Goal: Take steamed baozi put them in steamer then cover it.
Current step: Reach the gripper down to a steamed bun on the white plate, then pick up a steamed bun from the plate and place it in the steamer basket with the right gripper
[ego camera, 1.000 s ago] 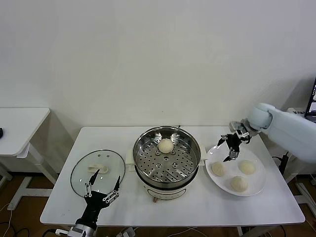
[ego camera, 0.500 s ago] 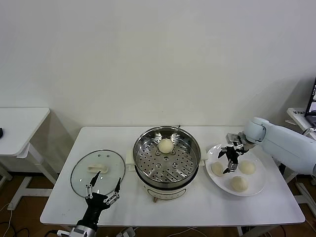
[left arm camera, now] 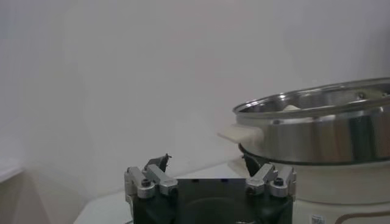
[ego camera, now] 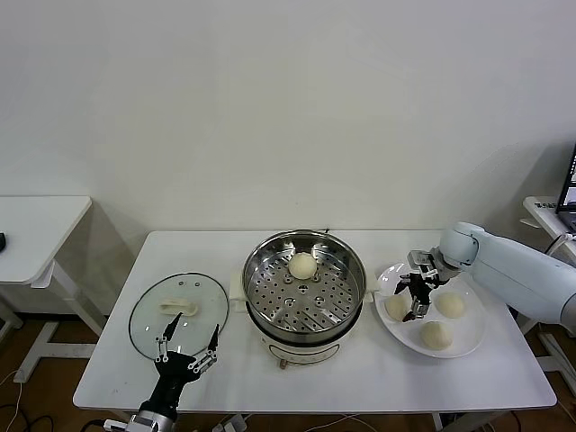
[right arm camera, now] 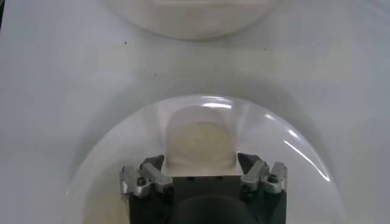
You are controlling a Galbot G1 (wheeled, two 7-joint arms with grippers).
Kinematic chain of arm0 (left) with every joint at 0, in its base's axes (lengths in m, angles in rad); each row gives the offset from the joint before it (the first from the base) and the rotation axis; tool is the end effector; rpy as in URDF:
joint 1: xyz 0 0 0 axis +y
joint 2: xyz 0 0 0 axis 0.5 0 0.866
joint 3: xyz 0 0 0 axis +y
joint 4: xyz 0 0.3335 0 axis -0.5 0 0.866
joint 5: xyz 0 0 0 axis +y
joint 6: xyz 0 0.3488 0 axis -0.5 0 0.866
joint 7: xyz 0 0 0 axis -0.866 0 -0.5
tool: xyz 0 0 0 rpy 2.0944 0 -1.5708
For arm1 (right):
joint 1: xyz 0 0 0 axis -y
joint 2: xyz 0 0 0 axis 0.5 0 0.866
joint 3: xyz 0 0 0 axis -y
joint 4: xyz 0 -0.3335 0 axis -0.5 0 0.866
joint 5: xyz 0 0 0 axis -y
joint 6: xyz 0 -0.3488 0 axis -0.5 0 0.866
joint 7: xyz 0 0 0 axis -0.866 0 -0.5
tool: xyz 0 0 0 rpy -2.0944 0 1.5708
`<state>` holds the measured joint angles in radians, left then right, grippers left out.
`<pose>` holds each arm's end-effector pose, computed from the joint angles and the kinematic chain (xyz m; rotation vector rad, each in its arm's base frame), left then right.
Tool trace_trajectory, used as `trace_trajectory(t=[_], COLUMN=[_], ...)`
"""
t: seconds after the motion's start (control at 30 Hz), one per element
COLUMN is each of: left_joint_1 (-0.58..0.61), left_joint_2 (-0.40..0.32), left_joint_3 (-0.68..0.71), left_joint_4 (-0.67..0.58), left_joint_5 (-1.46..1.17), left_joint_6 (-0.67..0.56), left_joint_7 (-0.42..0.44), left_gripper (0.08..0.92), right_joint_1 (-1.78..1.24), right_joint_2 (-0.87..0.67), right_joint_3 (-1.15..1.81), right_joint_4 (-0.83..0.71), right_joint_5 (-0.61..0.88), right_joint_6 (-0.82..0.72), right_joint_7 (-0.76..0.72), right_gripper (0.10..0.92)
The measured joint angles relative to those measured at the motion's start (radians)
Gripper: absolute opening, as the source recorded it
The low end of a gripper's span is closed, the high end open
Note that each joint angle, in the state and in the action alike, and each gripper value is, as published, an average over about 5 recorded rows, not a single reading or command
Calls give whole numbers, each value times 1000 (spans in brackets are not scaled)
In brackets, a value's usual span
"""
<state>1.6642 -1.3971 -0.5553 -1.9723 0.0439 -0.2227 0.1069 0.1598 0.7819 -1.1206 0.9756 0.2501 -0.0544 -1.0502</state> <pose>0.1504 0.0441 -0.3426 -0.2995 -3.1110 -0.3180 0.5319 -0.1724 -0.2252 1.3664 -1.4221 1.1618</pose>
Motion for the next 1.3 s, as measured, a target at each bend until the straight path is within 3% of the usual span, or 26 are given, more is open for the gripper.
trace_trajectory(t=[0.3,0.57,0.9,1.3], left_joint_1=[-6,-11,-13,-21], left_joint_2=[3,13,20,15], left_joint_3=[4,14,20,22], left_joint_4=[-11,-25,-31,-29], left_joint_5=[-2,-3,-5,-6], left_joint_6=[0,3,-2,-1], left_joint_7=[0,0,-2,-4], left_gripper=[823,823,823,823], right_joint_1=[83,331,615,657], right_joint_2=[-44,-39,85,278], right_joint_3=[-36,-167,-333,-425], right_joint_4=[64,158,300,407], right_joint_5=[22,100,305,508], right_joint_6=[-5,-22,-90,-200], right_joint_7=[-23,-99,-126,15], right_gripper=[686,681,687,689])
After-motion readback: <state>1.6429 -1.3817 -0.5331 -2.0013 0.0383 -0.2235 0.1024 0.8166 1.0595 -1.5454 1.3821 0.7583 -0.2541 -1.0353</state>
